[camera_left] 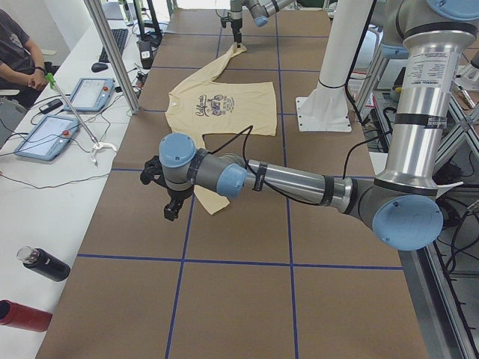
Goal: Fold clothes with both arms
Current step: 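Lower the right gripper onto the sleeve cuff and grasp it, then lift the cuff with the right gripper and carry it toward the collar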
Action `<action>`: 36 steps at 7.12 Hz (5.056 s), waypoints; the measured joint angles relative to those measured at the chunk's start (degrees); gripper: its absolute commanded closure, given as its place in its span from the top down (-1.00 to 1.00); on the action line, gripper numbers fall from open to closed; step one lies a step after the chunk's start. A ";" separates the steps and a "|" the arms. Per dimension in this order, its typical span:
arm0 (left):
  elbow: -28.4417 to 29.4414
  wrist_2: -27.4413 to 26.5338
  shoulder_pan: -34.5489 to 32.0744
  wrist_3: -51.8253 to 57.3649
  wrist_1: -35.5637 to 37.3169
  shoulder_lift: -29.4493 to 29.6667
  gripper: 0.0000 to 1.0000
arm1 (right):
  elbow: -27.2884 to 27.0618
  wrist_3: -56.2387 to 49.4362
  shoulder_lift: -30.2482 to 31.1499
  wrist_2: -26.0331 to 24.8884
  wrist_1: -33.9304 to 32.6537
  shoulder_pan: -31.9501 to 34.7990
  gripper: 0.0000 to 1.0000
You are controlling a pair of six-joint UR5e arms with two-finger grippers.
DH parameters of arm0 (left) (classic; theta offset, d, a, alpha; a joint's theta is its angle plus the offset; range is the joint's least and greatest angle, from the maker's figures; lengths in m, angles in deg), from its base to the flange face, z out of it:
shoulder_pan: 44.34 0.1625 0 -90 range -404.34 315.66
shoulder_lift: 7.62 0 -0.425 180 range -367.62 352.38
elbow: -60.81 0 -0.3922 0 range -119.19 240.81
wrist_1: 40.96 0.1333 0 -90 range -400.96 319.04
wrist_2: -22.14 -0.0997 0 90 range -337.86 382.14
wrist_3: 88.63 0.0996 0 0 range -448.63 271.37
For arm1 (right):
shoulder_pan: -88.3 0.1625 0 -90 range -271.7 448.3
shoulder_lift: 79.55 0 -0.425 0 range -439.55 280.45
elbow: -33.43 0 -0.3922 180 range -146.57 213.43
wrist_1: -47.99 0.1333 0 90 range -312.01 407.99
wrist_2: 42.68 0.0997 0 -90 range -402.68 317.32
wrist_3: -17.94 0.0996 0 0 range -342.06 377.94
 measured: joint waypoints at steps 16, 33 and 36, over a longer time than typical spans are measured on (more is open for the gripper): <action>0.10 -0.04 0.00 0.08 0.00 0.00 1.00 | -11.01 0.09 1.00 3.73 -11.40 -0.68 -1.00; 3.16 0.00 -0.09 0.18 0.00 0.95 0.99 | 19.23 48.67 -63.36 5.46 -11.23 -7.41 -1.00; 3.44 0.00 -0.06 0.13 -0.04 1.03 0.99 | 24.26 48.69 -65.33 -3.48 -5.57 -12.94 -1.00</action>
